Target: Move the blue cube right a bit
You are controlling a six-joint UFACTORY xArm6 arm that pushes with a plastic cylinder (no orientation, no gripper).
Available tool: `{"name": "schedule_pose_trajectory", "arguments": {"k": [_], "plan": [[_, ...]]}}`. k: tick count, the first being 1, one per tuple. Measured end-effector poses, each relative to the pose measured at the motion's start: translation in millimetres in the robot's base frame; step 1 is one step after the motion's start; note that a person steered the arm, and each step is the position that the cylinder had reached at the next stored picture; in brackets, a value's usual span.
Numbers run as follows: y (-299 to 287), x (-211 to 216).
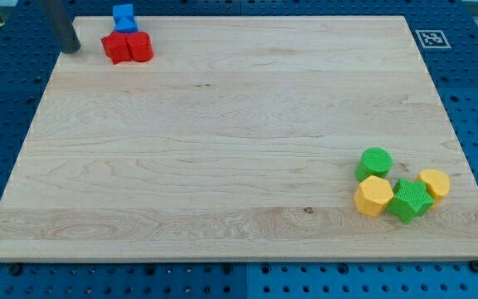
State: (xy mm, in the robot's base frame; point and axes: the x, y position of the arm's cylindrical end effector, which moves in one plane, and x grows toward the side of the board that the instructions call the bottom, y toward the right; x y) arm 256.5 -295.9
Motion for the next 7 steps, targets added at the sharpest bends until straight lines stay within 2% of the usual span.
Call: {"name": "schedule_pose_trajectory", "arguments": {"k": [1,3,5,7], "plan": [[-2.5,-56.1],[4.9,-63.2],[63.8,-63.1],[84.9,-51.6]]}}
